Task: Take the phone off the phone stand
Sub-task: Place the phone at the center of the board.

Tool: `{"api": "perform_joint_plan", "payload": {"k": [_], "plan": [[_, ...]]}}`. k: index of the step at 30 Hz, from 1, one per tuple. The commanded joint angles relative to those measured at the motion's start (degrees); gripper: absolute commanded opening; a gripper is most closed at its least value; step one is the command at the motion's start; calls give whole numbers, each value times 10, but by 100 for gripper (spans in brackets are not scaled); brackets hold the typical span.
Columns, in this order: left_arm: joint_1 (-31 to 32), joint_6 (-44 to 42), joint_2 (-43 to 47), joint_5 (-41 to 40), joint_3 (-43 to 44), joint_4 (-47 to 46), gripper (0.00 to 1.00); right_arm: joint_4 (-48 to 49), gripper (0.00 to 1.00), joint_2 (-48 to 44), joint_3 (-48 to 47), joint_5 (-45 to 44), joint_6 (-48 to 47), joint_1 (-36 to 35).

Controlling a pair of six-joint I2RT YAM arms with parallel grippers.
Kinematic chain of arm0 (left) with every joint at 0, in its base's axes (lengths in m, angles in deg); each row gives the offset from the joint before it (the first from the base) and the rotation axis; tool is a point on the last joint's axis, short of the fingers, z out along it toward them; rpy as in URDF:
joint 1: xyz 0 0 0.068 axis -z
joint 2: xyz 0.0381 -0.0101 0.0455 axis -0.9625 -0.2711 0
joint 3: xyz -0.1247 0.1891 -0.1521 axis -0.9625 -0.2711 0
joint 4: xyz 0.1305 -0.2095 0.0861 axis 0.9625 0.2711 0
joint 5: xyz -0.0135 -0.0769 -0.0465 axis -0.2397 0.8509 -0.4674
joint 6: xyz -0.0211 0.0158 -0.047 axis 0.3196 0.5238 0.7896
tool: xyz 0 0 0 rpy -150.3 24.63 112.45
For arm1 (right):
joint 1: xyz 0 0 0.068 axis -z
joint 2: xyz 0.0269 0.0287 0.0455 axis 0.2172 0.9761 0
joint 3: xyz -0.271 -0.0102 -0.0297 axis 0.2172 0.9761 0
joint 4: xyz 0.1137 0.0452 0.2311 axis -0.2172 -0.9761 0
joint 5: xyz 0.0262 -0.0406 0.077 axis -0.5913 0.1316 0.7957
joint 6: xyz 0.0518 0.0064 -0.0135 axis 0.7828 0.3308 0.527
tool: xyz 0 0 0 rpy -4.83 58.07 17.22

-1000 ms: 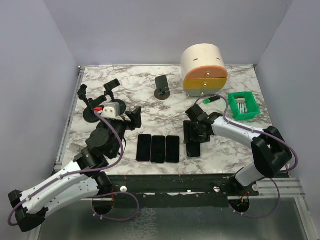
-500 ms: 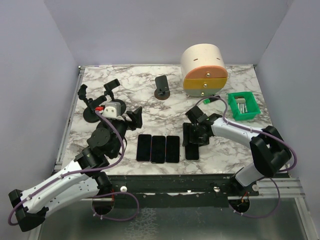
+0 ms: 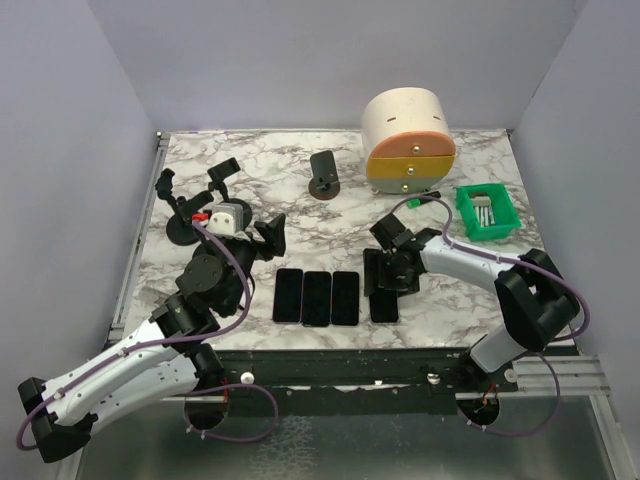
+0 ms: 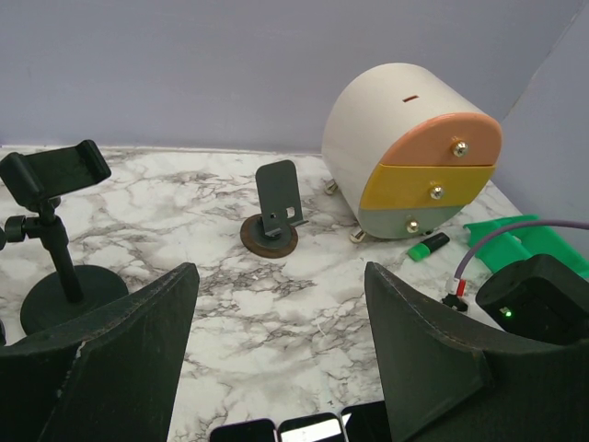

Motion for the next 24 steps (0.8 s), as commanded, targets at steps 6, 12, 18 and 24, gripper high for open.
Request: {"api": "perform_joint_plan", "payload": {"k": [6, 12, 18, 24], "plan": [[-2, 3, 1, 9, 14, 11, 74, 2, 94, -15, -15, 29, -11, 0], [-2, 3, -4, 8, 15, 11, 74, -19, 100, -69, -46, 17, -20, 0], [-2, 2, -5, 7, 14, 11, 74, 53, 97, -163, -4, 14, -14, 7], [-3, 1, -9, 4, 13, 11, 74, 199, 86, -260, 125, 18, 34, 37]]}}
